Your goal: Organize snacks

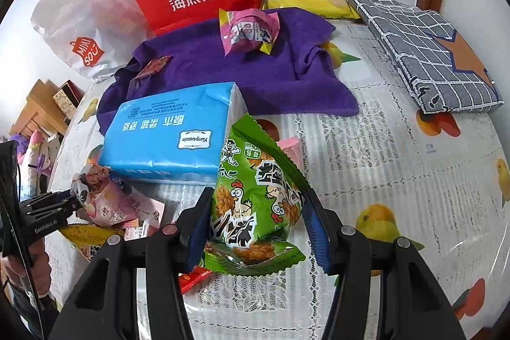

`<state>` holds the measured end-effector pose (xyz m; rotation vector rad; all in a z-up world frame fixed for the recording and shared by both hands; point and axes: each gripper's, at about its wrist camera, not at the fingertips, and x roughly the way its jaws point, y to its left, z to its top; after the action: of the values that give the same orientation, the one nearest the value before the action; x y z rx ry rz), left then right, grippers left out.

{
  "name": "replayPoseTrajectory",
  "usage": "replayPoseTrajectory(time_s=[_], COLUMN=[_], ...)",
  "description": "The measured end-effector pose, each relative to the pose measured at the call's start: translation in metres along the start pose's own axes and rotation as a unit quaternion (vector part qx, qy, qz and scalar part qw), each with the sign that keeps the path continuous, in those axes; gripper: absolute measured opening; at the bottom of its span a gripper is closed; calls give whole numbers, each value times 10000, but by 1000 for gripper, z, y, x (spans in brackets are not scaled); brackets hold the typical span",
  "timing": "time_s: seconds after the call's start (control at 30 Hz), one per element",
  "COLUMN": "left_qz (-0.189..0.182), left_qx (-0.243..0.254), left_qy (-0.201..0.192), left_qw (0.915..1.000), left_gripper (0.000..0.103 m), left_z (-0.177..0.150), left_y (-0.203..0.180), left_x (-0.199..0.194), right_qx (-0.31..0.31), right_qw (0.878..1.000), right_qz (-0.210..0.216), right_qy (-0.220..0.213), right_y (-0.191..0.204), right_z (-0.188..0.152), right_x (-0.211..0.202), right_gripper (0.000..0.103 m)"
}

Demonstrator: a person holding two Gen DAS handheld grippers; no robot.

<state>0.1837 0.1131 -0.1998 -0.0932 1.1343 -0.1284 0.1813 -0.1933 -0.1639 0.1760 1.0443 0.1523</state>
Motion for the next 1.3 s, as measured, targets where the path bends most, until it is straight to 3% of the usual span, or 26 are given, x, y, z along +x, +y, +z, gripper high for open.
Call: replayPoseTrajectory(time_s=[0.13,0.3,0.8,1.1,1.3], left_qz=[42,59,218,95,19], left_qx=[-133,-40,-238,-40,137], left_qy=[76,-34,-590,-831,-871], left_qw=[9999,10000,9977,9965,9961], left_gripper=[35,31,30,30,30], left_z=[-1,-2,-13,-15,-15], left_y=[8,-1,-5,-41,-67], left_x=[3,-1,-67,-96,-101], right_qx=[-38,-40,-193,-388,-538], right_qw=[10000,10000,9986,9956,9938], right_qz=[41,53,201,110,329], right_qy=[-11,48,-460,-840,-914], right_y=[2,2,6,15,26], right_z=[-1,-3,-15,-20,-18], right_x=[-1,0,-47,-74,-85], right_gripper=[54,54,54,54,54])
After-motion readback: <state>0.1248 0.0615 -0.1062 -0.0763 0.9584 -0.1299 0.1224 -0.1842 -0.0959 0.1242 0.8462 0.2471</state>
